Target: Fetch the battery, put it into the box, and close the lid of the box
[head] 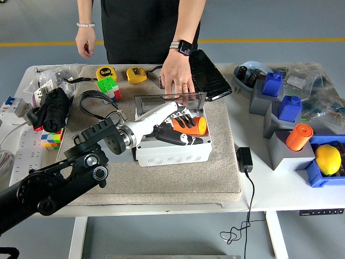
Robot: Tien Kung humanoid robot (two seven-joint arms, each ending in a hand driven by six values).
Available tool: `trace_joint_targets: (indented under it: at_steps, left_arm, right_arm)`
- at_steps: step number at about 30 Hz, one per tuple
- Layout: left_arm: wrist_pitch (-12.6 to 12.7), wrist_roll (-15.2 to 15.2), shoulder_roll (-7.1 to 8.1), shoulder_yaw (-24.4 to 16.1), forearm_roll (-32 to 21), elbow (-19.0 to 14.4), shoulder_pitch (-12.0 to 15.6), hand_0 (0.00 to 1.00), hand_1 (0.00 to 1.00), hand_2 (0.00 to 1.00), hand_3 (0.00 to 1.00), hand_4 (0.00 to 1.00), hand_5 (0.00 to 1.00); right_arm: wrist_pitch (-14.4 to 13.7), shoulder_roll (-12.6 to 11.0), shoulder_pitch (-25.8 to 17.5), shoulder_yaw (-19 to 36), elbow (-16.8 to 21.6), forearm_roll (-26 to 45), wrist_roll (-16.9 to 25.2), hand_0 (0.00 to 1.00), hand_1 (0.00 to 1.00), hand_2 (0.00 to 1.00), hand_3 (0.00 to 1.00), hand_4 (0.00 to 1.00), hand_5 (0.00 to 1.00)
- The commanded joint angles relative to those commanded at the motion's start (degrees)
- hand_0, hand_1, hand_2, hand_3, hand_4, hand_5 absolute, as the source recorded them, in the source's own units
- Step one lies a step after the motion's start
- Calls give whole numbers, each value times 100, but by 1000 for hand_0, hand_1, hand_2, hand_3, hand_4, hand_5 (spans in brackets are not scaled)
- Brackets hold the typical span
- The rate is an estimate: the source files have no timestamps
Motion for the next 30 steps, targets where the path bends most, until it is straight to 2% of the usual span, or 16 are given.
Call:
trace_joint_targets:
  at_steps: [3,8,15,19,21,24,27,28,30]
  left_arm:
    - [45,-56,-25,-28,-122,-25,-41,339,589,598,569,988,448]
    - [115,-115,25,-120,-156,-69,-44,330,591,595,569,985,448]
    - [471,-432,87,-473,-307,-149,30,328,590,590,560,981,449]
    - [339,-316,160,-535,-248,-127,47,327,589,587,558,981,450]
    - [158,-195,203,-491,-198,-109,72,327,589,587,558,981,450]
    - [21,-131,235,-412,-219,-101,112,324,585,586,554,980,457]
    - [-27,-137,255,-325,-278,-66,157,324,585,586,554,980,457]
    - [-44,-144,261,-296,-307,-46,165,390,593,585,553,975,457]
    - [-44,-173,271,-243,-338,-5,177,390,593,585,553,975,457]
  right_arm:
    - [2,-1,-2,-2,2,-5,-2,711,673,678,641,998,570]
    - [0,-1,-12,-24,-16,20,-3,711,674,678,641,998,570]
    - [0,3,-8,-28,-5,7,0,711,673,678,641,998,570]
    - [0,2,-7,-17,5,-6,2,711,673,677,641,998,570]
    - [-1,2,-9,-20,0,-2,2,711,673,677,641,998,570]
    - [0,2,-11,-19,-3,-2,3,712,673,677,642,998,570]
    - [-1,3,-16,-25,-5,-1,4,712,673,677,642,998,570]
    - [-1,4,-16,-29,-5,0,4,711,673,676,643,998,570]
    - [-1,5,-16,-34,-5,2,4,711,673,676,643,998,570]
